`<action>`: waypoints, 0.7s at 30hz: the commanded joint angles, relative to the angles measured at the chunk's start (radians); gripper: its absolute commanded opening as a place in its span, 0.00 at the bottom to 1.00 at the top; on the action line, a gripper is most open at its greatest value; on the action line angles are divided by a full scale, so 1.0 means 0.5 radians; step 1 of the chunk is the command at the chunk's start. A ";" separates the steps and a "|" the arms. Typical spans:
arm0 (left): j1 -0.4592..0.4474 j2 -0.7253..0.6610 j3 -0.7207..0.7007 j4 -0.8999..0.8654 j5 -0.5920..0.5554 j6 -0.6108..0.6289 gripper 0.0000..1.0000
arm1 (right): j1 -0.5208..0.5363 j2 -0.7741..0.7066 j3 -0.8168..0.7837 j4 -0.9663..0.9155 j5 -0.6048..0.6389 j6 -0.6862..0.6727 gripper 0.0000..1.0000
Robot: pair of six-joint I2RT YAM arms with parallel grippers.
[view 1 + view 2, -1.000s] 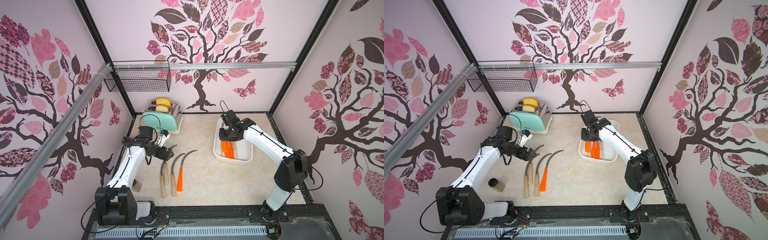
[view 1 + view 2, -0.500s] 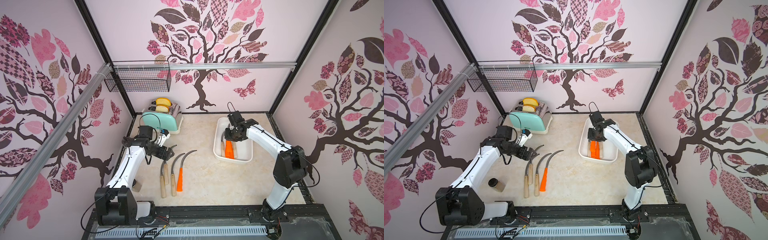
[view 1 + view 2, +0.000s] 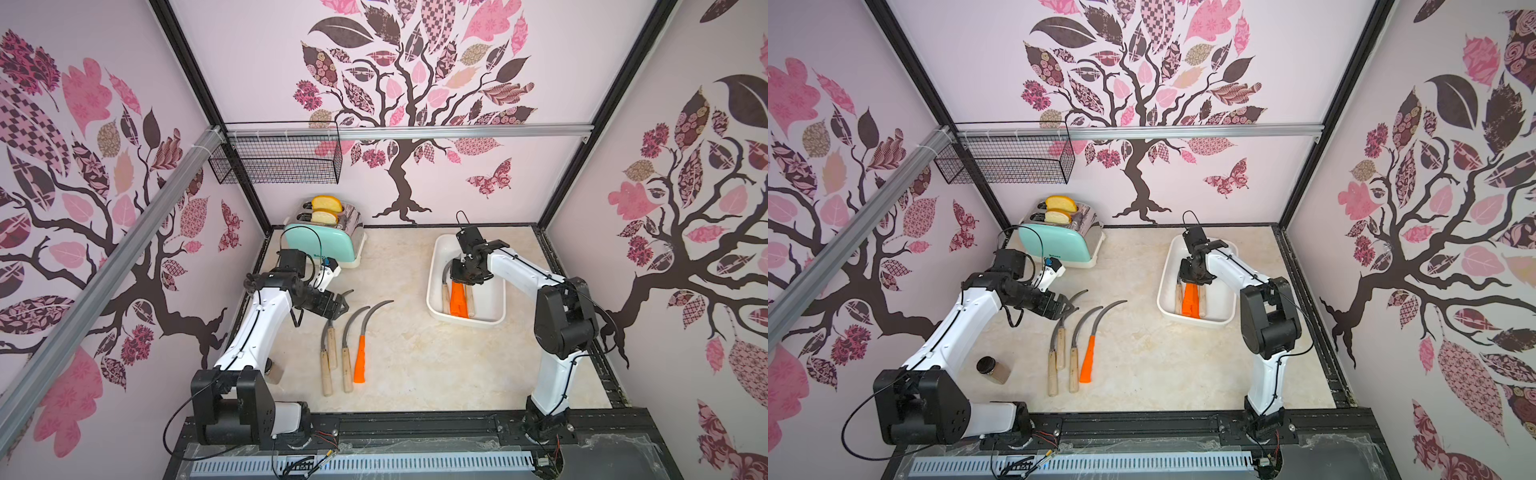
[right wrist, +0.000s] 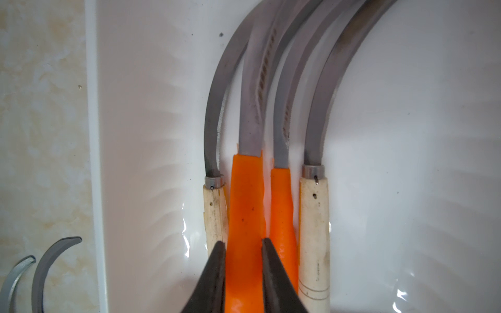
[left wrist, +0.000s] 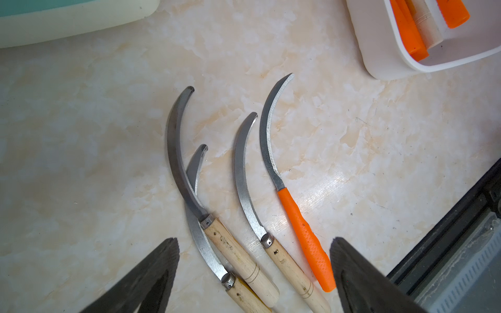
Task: Put small sickles into storage boxes
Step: Place the sickle in the storage box.
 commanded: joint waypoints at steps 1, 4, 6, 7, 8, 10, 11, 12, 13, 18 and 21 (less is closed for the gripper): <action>0.008 0.004 0.047 -0.033 0.000 0.042 0.92 | -0.002 -0.005 -0.028 0.035 -0.020 0.009 0.00; 0.009 0.004 0.042 -0.029 0.006 0.023 0.91 | -0.002 0.000 -0.044 0.037 -0.009 0.000 0.00; 0.007 0.002 0.041 -0.032 0.031 0.011 0.91 | 0.001 0.016 -0.044 0.036 -0.011 -0.009 0.00; 0.007 0.001 0.047 -0.032 0.043 0.008 0.91 | 0.001 0.025 -0.046 0.036 -0.013 -0.013 0.00; 0.007 0.001 0.051 -0.033 0.048 0.006 0.91 | 0.001 0.034 -0.051 0.040 -0.010 -0.014 0.00; 0.007 0.004 0.065 -0.040 0.051 0.003 0.91 | 0.001 0.046 -0.055 0.049 0.004 -0.016 0.00; 0.009 0.005 0.074 -0.046 0.052 0.003 0.91 | 0.004 0.048 -0.057 0.057 0.012 -0.016 0.00; 0.010 0.003 0.082 -0.053 0.055 0.006 0.91 | 0.001 0.052 -0.058 0.064 0.022 -0.017 0.00; 0.007 0.000 0.086 -0.060 0.056 0.008 0.91 | 0.000 0.058 -0.060 0.073 0.026 -0.019 0.00; 0.008 -0.004 0.113 -0.107 0.083 0.020 0.91 | 0.002 0.124 -0.043 0.074 0.010 -0.022 0.00; 0.008 -0.016 0.097 -0.128 0.089 0.035 0.91 | 0.002 0.147 -0.042 0.075 0.016 -0.025 0.00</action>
